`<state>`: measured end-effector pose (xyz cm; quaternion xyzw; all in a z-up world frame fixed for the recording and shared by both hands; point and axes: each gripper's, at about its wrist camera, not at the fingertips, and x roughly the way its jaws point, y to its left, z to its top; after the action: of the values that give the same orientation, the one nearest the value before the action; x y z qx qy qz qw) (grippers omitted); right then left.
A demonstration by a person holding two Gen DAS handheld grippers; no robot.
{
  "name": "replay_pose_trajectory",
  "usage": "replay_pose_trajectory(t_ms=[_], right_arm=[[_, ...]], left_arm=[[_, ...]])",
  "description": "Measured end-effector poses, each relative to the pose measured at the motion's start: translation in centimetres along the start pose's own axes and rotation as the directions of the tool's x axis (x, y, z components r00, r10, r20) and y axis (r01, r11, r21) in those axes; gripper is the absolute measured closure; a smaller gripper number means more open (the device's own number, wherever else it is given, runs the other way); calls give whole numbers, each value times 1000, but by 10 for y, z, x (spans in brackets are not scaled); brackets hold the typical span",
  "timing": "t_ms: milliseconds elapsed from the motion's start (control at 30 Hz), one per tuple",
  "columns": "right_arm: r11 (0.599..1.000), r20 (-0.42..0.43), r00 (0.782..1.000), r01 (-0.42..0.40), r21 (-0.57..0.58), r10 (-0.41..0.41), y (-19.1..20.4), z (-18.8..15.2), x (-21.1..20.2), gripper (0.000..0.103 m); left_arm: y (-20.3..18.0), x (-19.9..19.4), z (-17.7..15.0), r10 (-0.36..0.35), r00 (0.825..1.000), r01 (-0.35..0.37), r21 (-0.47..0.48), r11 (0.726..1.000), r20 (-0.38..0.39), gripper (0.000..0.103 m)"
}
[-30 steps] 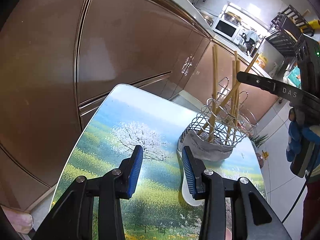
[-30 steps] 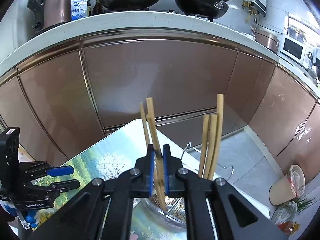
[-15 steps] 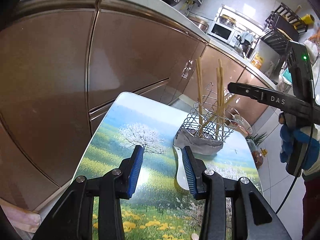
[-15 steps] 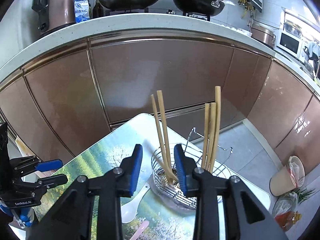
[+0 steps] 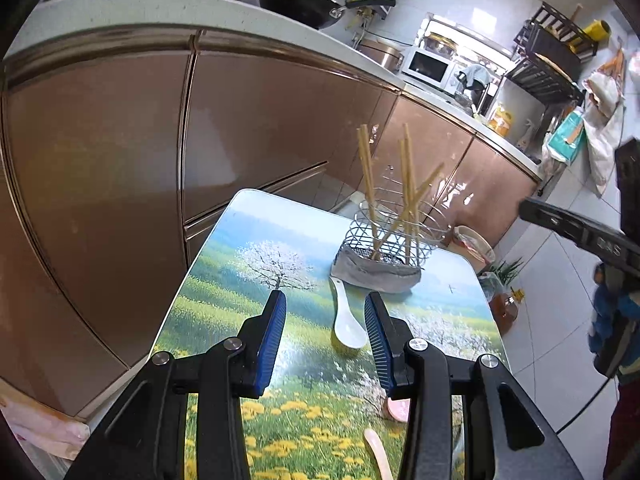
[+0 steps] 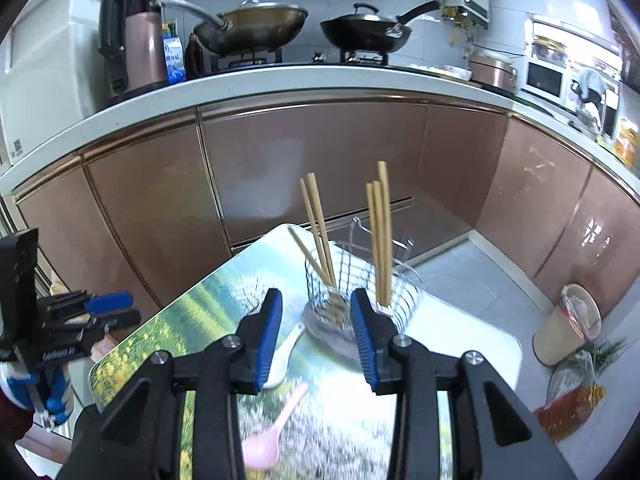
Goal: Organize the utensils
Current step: 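Withdraw both open tools from the holder toward the spoons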
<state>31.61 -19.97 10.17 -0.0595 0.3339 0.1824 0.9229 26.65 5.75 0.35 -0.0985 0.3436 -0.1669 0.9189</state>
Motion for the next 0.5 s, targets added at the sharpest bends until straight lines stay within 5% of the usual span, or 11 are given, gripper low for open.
replay_pose_trajectory(t_ms=[500], right_arm=[[979,-40,999,24,202,-16,1,-113,-104,69]], left_arm=[[-28,-38,-52,-1,997,7,67,998,-82,63]])
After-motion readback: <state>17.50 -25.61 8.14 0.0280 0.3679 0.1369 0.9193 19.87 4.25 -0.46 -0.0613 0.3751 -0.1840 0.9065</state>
